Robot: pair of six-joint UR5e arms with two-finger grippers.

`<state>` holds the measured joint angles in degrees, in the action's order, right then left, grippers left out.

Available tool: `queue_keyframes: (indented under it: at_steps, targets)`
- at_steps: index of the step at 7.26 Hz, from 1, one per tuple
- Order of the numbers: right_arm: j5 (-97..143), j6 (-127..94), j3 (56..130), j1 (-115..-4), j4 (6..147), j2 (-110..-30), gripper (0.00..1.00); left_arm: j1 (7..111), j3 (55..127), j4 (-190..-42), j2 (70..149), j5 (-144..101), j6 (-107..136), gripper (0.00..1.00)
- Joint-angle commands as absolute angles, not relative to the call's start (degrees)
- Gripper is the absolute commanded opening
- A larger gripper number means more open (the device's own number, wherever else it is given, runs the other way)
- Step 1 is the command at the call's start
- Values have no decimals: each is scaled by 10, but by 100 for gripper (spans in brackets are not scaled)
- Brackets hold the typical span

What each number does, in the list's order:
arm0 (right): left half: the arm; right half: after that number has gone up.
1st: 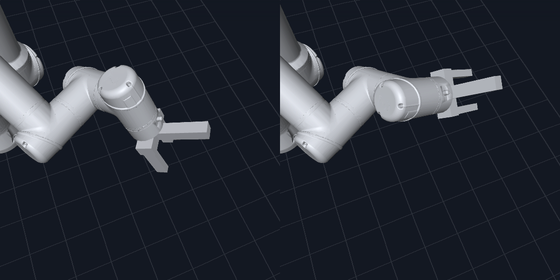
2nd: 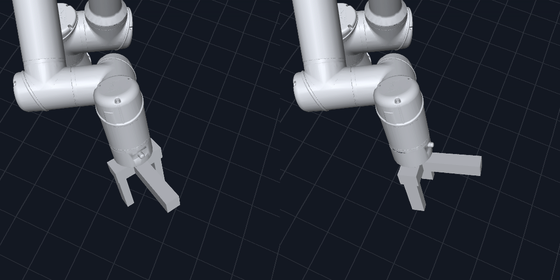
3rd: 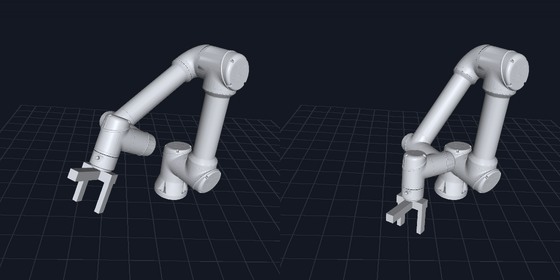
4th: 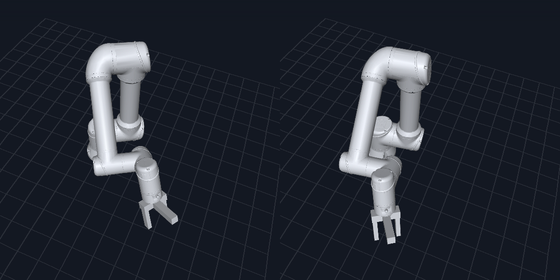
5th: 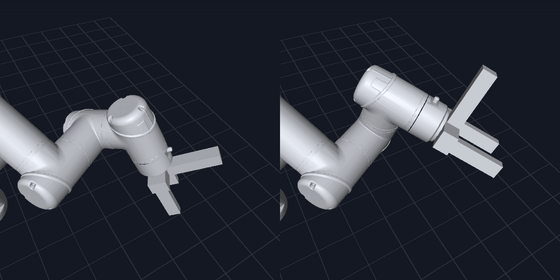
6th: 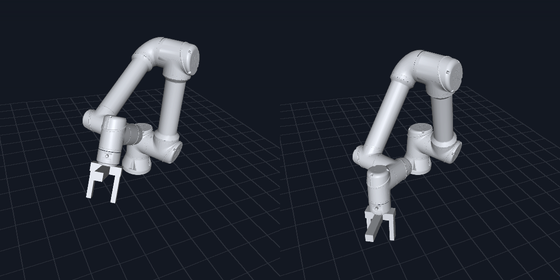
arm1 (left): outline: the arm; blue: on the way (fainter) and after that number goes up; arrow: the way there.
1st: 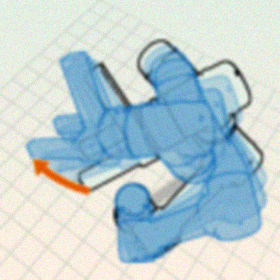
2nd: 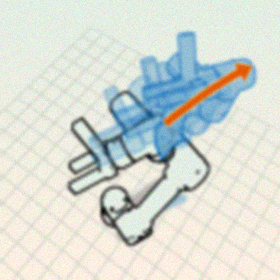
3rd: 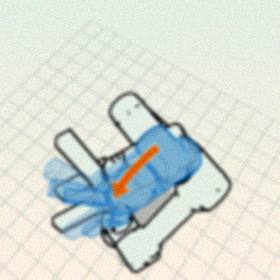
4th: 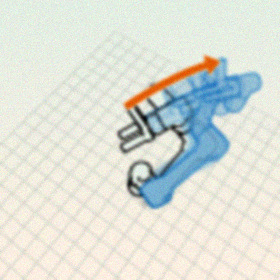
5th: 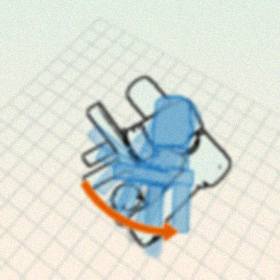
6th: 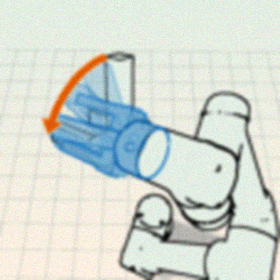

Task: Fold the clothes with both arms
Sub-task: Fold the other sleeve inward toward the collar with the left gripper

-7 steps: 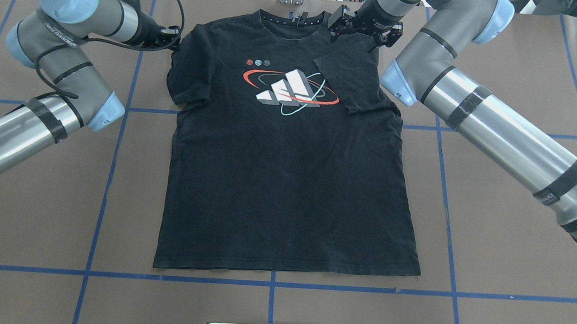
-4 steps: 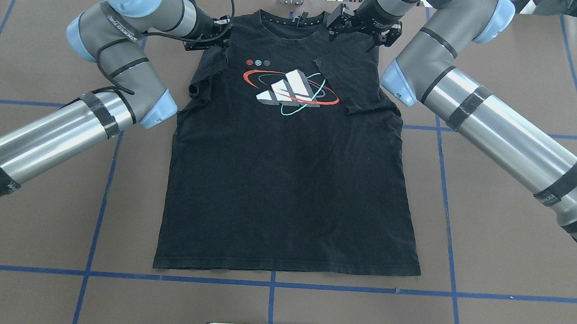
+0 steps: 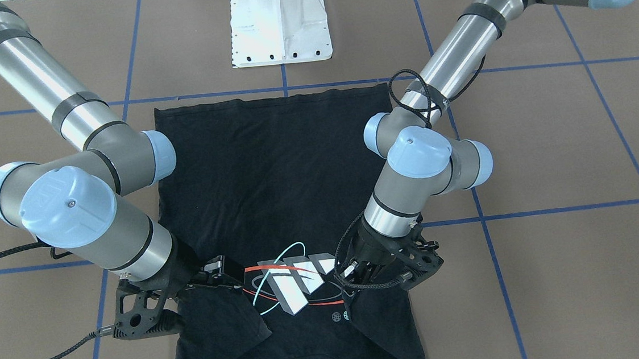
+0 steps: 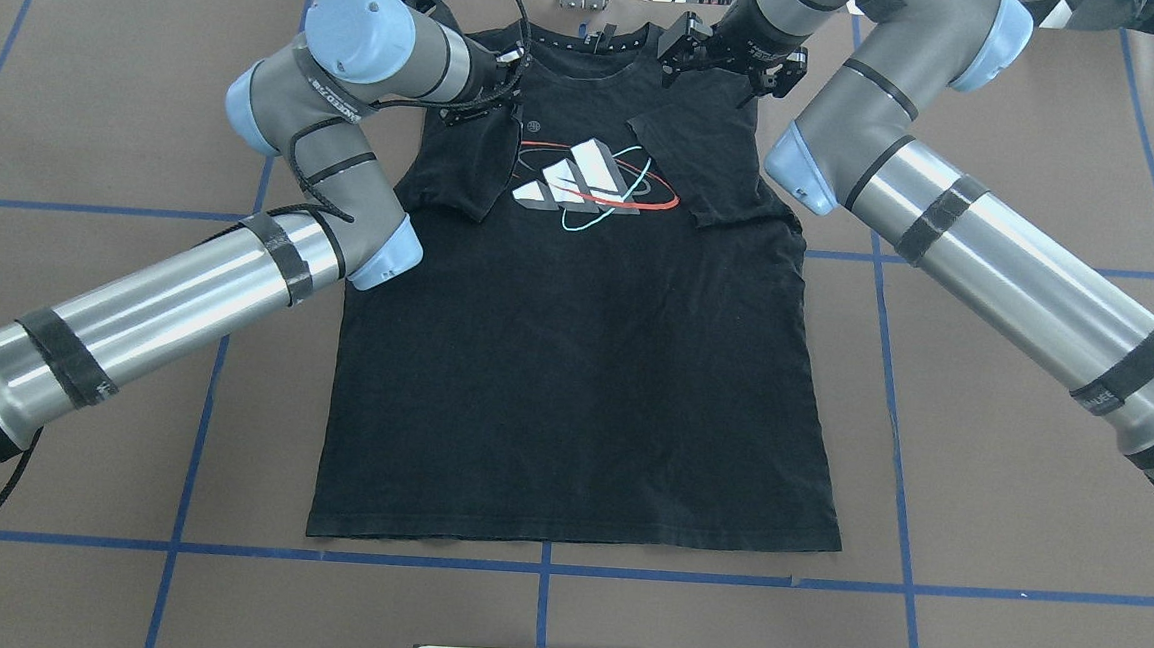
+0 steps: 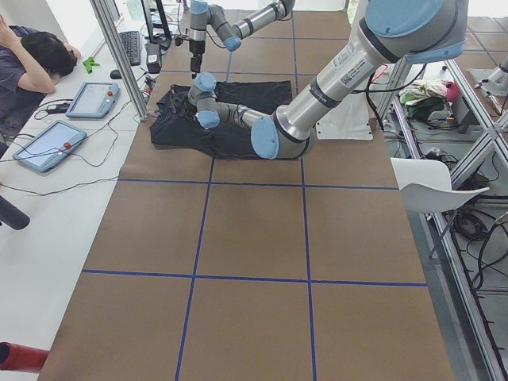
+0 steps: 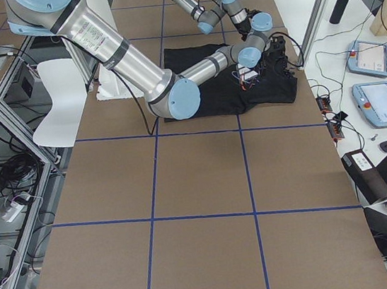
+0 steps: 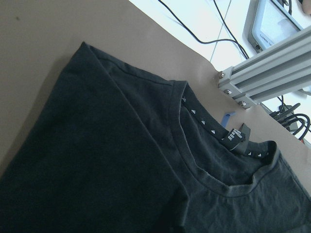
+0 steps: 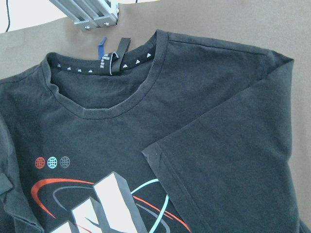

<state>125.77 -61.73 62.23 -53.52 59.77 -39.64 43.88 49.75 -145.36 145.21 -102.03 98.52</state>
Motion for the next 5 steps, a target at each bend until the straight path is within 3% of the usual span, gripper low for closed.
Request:
queue_keyframes:
  at_steps: [1, 2, 5]
  targets:
    - [1258, -618, 622, -535, 598, -400, 100, 433, 496, -1458, 1452, -1014, 991, 12]
    - [1258, -618, 621, -535, 599, -401, 100, 432, 501, -1458, 1451, -1015, 985, 99]
    - [1269, -632, 643, -539, 599, -412, 100, 440, 580, -1430, 1424, -1088, 974, 100]
